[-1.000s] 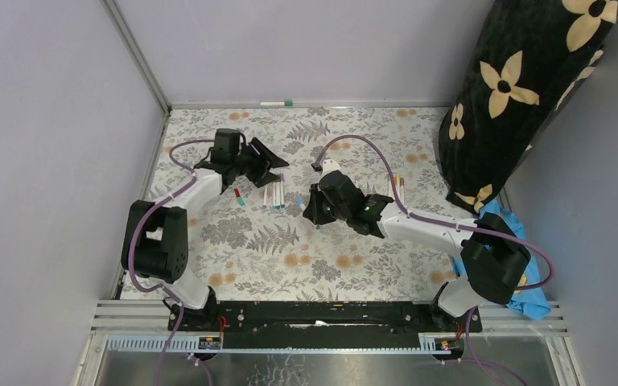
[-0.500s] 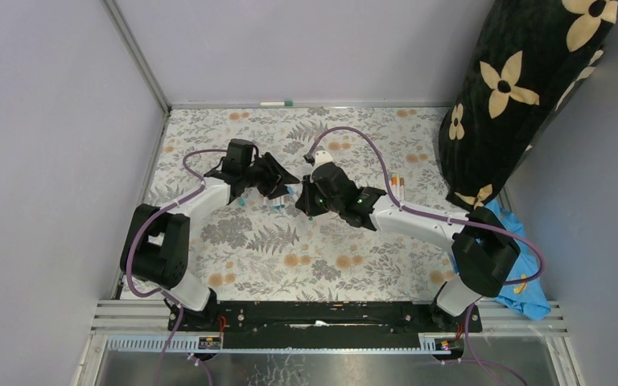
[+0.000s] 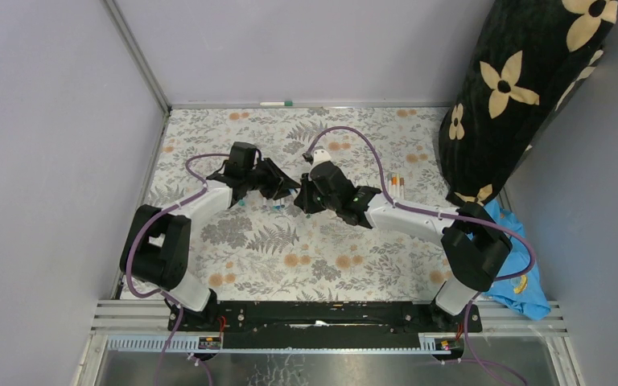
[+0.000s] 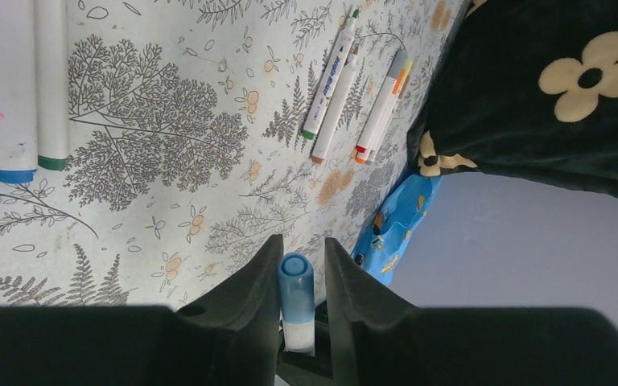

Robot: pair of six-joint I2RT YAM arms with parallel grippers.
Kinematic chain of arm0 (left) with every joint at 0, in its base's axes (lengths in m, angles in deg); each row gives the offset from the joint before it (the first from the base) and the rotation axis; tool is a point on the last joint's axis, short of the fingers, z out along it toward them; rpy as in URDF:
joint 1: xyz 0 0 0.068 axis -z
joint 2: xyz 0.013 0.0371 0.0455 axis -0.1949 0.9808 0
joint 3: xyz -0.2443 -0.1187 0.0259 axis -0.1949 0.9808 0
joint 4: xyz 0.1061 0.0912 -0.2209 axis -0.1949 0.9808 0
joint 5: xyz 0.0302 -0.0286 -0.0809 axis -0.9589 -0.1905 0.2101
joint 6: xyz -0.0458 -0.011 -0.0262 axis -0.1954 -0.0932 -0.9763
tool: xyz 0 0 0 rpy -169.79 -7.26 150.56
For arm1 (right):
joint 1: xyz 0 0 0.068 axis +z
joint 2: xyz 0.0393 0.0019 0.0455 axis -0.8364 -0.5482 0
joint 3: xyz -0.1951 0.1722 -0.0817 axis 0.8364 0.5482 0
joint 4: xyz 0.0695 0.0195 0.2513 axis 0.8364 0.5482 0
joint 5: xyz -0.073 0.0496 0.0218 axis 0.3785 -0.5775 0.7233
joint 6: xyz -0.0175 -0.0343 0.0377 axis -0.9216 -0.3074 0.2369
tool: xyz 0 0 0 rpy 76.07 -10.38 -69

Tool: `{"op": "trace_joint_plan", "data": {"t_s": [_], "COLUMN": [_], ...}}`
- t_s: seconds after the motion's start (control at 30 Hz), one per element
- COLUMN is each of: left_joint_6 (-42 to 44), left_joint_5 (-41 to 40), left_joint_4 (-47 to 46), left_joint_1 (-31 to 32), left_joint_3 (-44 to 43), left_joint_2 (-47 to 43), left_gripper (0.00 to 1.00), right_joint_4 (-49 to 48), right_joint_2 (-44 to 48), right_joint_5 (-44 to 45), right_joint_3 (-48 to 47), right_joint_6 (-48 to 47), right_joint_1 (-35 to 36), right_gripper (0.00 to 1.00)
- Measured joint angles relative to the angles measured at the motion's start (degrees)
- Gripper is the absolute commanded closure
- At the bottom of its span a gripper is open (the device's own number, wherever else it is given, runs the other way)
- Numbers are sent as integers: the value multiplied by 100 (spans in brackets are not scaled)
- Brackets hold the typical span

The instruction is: Open the pen caps

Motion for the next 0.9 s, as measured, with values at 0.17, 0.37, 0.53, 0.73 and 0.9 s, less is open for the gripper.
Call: {"op": "trace_joint_plan", "data": {"t_s": [0.17, 0.37, 0.53, 0.73, 0.9], "left_joint_6": [-59, -87, -129, -4, 203], "left_joint_5": [-2, -68, -138, -341, -142], "left_joint_4": [-7, -17, -46, 149, 704], "left_joint_1": [0, 4, 11, -17, -87], "left_joint_3": [2, 13, 17, -201, -918], "left_joint_2": [-52, -87, -90, -7, 444], "left_gripper": [70, 100, 100, 100, 100], "right_joint_4": [-127, -216, -247, -452, -1104], "right_joint_2": [-20, -39, -46, -35, 129], "right_joint_5": [7, 15, 24, 118, 214], "right_joint_3": [0, 0, 0, 114, 568], "right_joint_6": [0, 4, 4, 48, 225], "right_joint_1": [-22, -35, -35, -42, -146], "right_gripper": [100, 100, 100, 100, 100]}}
